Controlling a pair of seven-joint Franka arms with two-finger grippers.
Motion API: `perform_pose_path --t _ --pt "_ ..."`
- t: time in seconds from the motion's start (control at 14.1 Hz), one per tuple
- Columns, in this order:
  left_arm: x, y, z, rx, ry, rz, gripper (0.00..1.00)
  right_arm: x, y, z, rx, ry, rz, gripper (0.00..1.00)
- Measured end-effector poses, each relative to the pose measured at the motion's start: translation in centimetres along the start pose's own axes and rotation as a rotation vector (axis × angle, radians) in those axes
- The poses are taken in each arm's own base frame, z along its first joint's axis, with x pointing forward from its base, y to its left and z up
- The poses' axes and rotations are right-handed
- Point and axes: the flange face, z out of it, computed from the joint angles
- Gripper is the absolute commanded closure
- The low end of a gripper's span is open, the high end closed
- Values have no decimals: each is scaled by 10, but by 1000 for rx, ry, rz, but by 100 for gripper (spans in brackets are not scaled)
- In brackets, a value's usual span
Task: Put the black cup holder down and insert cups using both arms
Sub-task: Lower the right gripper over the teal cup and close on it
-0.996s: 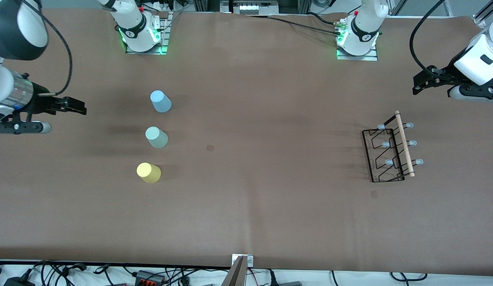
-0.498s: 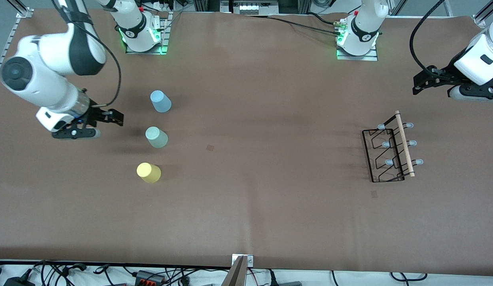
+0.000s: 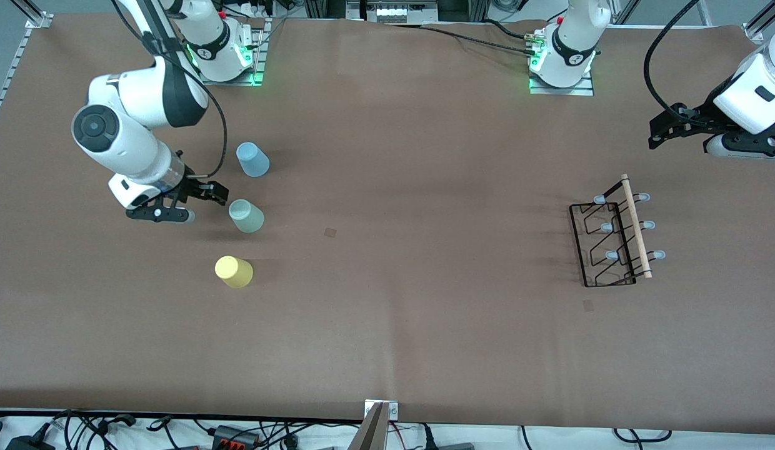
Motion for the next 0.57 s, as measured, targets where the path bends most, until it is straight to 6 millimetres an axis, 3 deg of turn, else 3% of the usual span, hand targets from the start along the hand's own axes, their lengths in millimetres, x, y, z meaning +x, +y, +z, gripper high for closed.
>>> perform_pose_path --t 0.57 --pt "0 0 0 0 0 0 0 -4 -10 23 8 31 40 0"
